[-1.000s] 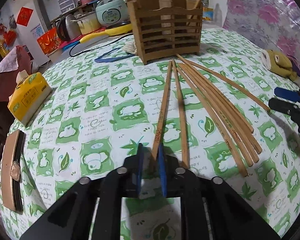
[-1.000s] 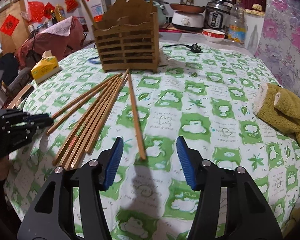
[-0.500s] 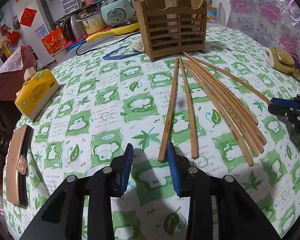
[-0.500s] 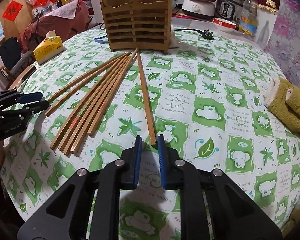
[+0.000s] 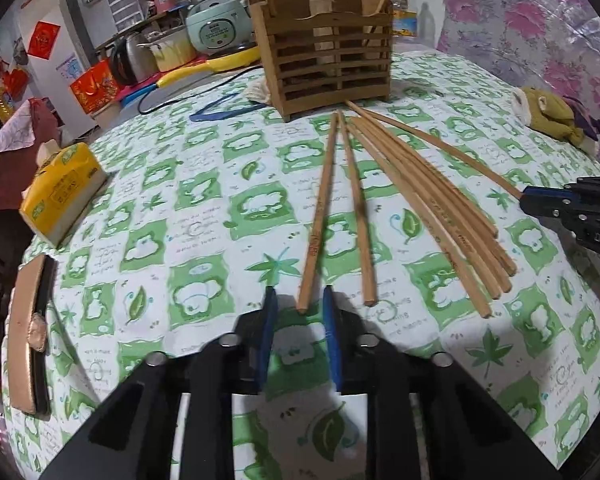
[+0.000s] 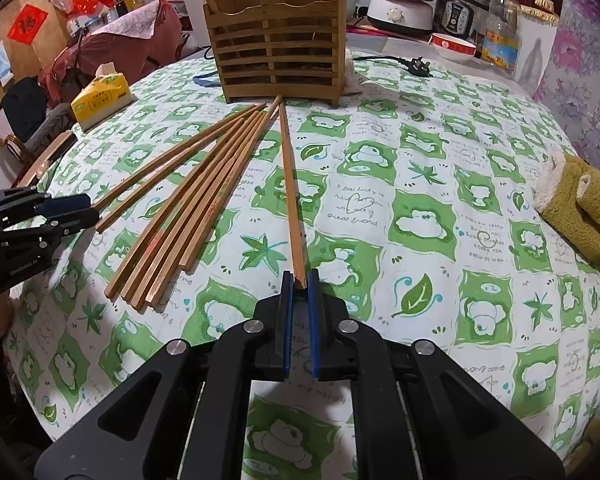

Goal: Organize utensils
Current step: 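Carry both chopsticks up and lower them into the wooden holder, then open both tools to drop the chopsticks into the holder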

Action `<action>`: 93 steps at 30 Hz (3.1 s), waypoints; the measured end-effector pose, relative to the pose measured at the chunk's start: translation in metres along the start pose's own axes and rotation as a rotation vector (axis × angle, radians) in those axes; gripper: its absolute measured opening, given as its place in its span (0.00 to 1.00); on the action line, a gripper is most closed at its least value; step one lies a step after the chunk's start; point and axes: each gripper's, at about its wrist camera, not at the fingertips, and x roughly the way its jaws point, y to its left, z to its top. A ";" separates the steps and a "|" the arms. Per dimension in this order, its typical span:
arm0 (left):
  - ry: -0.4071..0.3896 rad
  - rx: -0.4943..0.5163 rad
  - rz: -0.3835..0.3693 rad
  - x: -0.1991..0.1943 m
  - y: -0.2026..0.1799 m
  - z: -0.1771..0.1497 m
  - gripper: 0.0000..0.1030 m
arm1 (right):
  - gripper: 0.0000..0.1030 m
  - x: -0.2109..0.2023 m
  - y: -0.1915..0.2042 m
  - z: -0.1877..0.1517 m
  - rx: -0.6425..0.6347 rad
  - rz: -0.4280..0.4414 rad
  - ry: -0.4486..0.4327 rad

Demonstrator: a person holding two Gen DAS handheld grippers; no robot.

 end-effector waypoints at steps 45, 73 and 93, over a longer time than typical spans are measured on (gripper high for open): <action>-0.434 -0.105 -0.034 -0.179 0.007 0.195 0.06 | 0.06 -0.177 0.019 0.147 0.057 -0.007 -0.615; -0.568 -0.277 0.042 -0.093 0.038 0.243 0.80 | 0.32 -0.091 0.008 0.226 0.130 -0.098 -0.687; -0.549 -0.340 0.123 -0.115 0.049 0.215 0.95 | 0.53 -0.121 0.015 0.200 0.129 -0.067 -0.709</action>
